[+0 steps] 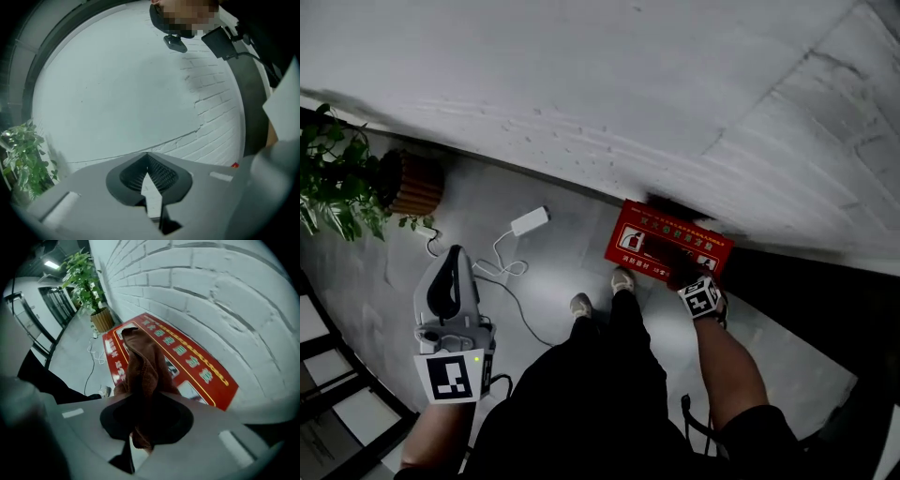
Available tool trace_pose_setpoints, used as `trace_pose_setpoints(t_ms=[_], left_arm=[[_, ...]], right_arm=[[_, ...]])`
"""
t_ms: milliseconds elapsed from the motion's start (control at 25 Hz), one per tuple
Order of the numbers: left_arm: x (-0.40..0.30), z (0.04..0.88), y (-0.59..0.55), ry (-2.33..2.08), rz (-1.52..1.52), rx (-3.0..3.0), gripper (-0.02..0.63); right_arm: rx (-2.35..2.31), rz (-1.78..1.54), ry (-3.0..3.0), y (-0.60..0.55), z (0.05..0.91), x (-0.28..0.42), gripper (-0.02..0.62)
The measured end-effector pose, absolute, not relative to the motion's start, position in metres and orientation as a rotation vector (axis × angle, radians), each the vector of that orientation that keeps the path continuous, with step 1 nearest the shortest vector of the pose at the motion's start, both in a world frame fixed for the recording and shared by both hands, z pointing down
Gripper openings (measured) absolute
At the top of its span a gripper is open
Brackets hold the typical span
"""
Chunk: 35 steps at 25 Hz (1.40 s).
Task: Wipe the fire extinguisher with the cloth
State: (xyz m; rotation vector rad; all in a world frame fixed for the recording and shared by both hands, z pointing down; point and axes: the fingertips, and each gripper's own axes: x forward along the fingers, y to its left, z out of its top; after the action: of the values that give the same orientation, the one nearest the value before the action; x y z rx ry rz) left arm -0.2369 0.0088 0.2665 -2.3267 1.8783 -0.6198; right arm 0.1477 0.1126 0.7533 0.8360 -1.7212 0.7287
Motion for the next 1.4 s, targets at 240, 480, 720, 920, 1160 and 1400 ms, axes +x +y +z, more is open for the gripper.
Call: trace_pose_setpoints(t_ms=[240,480,720,920,1160,1400], left_arm=[[-0.198,0.263,-0.016,1.747,-0.566,-2.384,0.000],[-0.200,0.268,-0.013,1.757,-0.599,-2.393,0.000],[-0.243,0.272,-0.004,1.911,-0.616,-2.305,0.000],[-0.285,0.267,0.018,2.058,-0.692,-2.159,0.000],[-0.325,0.260,0.054,2.213,-0.797,-1.988,0.000],[-0.324,0.266,0.057,2.243,-0.821,-1.981,0.000]], right_arm=[[0.990,0.832,-1.618,0.140,0.758,0.224,0.055],[1.065,0.831,-1.570,0.148,0.738,0.259,0.055],[0.896,0.539,-1.929,0.043,0.694,0.132,0.055],[0.708,0.466,-2.077,-0.040,0.705,0.021,0.055],[0.561,0.474,-2.020,-0.076,0.740,-0.025,0.054],[0.552,0.507,-1.999,-0.074,0.748,-0.008,0.054]])
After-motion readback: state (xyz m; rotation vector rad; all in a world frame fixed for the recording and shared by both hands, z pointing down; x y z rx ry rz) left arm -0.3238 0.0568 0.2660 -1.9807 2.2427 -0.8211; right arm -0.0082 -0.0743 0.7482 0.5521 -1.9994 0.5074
